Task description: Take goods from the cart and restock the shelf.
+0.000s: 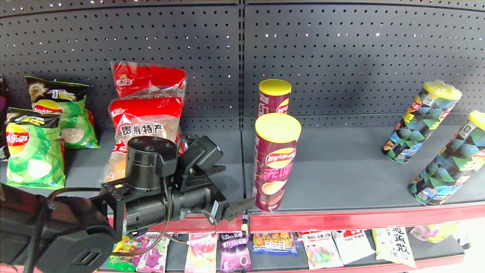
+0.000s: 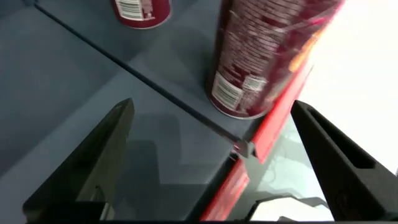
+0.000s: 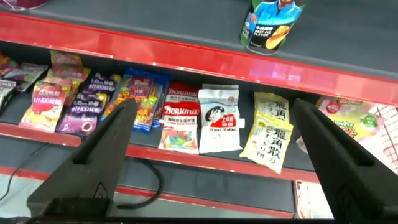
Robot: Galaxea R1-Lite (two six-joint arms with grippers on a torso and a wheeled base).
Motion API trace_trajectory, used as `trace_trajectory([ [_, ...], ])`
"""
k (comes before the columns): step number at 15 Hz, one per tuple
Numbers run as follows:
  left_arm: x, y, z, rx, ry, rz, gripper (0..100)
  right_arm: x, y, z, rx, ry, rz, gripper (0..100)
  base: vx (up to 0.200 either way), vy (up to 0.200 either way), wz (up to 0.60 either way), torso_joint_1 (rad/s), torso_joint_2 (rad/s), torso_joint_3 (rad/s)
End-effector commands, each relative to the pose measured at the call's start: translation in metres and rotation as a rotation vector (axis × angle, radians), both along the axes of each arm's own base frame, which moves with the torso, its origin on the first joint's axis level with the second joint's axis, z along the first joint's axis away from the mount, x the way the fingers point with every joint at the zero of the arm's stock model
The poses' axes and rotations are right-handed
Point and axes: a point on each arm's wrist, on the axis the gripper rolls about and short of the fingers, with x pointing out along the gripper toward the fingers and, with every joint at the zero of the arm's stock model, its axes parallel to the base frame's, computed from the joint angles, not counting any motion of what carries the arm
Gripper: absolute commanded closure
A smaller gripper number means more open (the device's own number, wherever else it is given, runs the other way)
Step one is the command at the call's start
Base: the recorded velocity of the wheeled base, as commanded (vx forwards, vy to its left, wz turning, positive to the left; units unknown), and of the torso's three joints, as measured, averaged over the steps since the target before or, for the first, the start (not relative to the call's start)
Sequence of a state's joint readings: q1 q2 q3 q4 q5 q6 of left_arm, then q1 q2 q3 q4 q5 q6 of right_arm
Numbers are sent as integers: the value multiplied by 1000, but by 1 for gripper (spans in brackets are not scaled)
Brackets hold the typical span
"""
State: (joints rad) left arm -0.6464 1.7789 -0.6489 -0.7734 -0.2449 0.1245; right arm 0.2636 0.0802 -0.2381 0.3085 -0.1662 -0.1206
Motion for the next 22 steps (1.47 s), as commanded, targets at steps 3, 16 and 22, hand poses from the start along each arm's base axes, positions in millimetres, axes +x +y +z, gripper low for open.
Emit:
trace_trajectory([
  [3,11,-7,-4,2,2,6,0,2,0,-3,-5,16,-1,0,0,0,0,0,0,0],
  [16,23,-9,-5,0,-3,26,0,2,1,-4,-7,22,-1,0,0,0,0,0,0,0],
  [22,24,-7,-6,1,-2,35,0,2,1,-5,-6,23,-1,0,0,0,0,0,0,0],
])
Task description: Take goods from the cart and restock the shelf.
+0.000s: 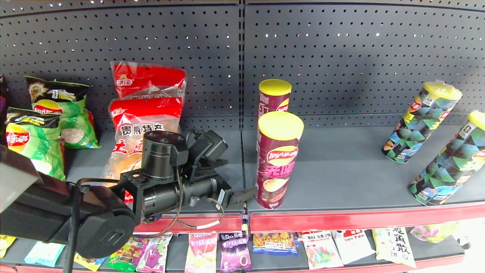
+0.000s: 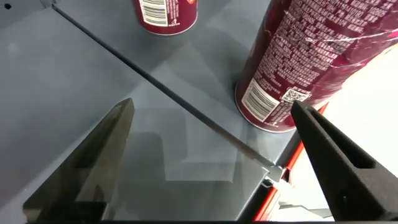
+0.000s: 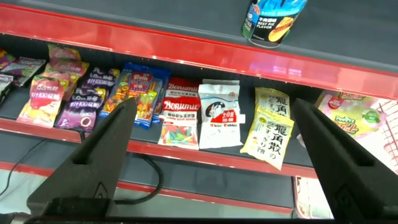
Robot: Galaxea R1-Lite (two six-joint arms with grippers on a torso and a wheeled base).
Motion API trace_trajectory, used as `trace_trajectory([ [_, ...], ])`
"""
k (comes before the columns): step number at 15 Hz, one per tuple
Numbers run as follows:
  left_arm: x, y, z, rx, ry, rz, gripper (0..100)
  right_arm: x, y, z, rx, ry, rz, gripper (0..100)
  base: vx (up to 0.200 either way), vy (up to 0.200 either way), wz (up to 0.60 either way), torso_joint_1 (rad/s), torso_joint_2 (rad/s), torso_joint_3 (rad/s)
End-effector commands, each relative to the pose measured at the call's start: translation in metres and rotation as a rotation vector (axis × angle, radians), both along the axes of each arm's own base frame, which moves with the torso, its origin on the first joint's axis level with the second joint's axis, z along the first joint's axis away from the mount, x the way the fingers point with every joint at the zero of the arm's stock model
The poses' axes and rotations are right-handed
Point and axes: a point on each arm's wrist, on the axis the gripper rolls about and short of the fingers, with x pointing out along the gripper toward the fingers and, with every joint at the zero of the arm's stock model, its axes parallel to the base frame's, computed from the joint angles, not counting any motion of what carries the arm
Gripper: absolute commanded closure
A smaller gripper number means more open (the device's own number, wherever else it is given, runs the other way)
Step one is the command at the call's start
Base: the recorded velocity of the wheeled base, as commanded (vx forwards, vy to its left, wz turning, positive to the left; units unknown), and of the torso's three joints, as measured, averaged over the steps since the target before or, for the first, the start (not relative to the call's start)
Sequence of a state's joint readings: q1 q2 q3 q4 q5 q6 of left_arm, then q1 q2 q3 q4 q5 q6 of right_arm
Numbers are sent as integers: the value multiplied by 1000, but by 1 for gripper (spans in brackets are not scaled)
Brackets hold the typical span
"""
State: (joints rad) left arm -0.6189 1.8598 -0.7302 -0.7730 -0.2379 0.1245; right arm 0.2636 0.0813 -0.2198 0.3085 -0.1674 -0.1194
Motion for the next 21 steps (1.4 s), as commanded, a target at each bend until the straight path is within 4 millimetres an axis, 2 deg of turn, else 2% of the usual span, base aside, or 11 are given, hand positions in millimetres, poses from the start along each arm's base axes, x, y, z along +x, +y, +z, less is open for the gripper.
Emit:
trace_trajectory([
  [1,1,0,0,-1,0,2,0,1,0,0,-2,5,1,0,0,0,0,0,0,0],
  [21,14,-3,2,-13,-18,18,0,1,0,-3,-3,17,0,0,0,0,0,0,0,0],
])
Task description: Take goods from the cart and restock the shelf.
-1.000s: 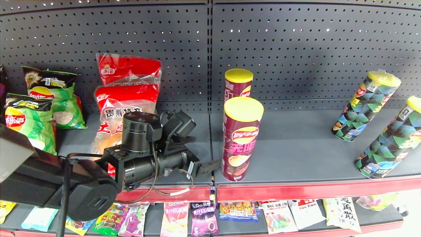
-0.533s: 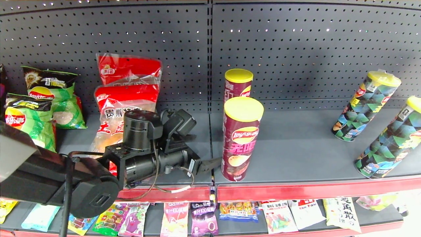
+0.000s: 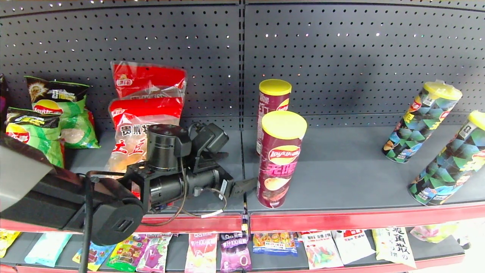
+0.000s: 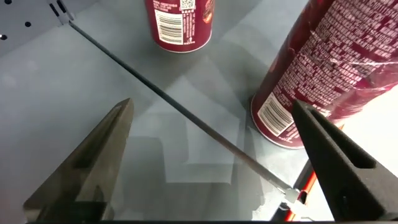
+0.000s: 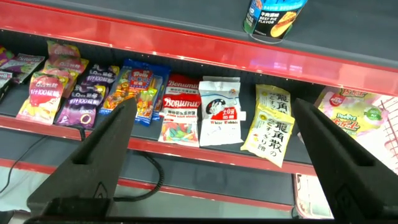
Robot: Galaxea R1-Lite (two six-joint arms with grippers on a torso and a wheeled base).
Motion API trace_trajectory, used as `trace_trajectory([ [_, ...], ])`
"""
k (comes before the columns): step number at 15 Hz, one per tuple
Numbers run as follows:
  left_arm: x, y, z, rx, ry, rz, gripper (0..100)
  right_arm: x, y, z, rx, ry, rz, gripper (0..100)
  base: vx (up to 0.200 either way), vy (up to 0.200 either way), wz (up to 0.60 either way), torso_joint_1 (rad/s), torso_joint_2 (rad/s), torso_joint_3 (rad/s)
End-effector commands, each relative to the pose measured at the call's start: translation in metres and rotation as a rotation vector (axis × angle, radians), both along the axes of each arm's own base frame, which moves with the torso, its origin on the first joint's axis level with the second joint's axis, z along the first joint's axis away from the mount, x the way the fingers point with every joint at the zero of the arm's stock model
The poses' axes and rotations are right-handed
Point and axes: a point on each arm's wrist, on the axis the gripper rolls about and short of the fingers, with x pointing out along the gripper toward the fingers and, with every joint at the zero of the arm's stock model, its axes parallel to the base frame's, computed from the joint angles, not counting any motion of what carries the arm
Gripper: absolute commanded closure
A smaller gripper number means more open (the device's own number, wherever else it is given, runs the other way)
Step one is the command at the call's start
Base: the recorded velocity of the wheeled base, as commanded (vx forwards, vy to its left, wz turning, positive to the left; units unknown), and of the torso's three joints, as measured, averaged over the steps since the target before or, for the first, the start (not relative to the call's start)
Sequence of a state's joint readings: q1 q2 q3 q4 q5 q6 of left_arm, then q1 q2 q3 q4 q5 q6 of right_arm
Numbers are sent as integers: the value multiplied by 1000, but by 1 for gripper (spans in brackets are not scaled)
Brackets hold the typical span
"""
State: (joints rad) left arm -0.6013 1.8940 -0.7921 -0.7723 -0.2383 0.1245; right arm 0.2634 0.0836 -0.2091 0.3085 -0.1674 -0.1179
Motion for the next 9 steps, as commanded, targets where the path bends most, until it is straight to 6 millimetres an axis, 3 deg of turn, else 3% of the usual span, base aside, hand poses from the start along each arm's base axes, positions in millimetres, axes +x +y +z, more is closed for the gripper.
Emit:
trace_trajectory([
  [1,-2,3,-1,4,5,5,0,1,0,-2,-3,10,1,0,0,0,0,0,0,0],
  [4,-24,35,16,-3,-18,73,0,1,0,-4,-4,17,4,0,0,0,0,0,0,0],
  [9,-121,121,33,-2,-74,310,0,2,1,-11,15,17,72,0,0,0,0,0,0,0],
])
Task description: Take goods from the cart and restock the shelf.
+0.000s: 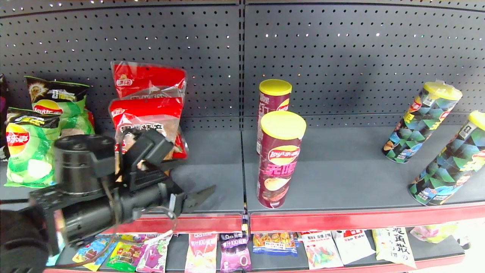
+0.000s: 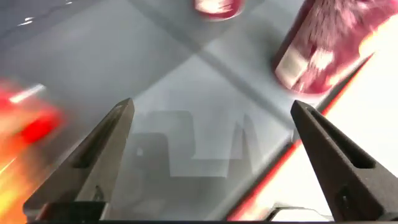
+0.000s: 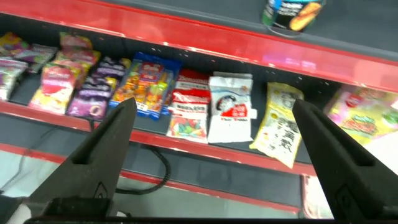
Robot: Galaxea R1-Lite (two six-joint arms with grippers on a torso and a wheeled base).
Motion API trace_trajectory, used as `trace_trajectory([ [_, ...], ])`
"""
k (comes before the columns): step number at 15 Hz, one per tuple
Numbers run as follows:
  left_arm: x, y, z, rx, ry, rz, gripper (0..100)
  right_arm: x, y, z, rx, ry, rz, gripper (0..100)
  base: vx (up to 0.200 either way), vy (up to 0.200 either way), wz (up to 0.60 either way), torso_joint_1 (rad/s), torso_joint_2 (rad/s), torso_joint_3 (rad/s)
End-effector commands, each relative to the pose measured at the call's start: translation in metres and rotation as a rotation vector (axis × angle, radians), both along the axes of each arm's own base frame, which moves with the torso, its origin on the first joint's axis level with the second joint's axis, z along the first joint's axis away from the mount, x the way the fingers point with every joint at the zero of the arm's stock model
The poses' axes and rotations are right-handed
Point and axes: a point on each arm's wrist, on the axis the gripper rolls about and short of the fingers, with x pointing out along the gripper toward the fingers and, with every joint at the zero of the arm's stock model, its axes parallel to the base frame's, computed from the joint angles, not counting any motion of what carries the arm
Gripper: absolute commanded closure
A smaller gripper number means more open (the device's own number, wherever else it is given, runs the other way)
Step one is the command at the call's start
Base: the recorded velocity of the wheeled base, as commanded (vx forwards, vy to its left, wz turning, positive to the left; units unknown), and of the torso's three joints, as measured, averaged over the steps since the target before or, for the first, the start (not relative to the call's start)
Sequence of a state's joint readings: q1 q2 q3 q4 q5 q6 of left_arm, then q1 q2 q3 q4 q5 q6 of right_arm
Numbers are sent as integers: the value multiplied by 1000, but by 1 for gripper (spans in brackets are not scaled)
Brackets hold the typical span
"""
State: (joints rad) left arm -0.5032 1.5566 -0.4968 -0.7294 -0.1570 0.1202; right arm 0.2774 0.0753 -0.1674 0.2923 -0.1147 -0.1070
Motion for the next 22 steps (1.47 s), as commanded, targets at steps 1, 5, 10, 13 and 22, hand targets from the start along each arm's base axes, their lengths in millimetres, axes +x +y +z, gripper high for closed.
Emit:
trace_trajectory([
  [1,-82,61,11,-11,-71,196,0,0,0,-1,32,-2,-5,0,0,0,0,0,0,0],
  [5,-165,103,5,-59,42,406,0,0,-2,0,36,-8,-93,0,0,0,0,0,0,0],
  [10,-214,125,-27,-53,72,665,0,-1,-5,0,13,-13,-219,0,0,0,0,0,0,0],
  [13,-234,127,-47,-70,73,829,0,11,3,3,-18,106,-450,0,0,0,0,0,0,0],
  [22,-228,122,-74,-189,-186,614,0,2,11,-9,94,-157,-168,0,0,0,0,0,0,0],
])
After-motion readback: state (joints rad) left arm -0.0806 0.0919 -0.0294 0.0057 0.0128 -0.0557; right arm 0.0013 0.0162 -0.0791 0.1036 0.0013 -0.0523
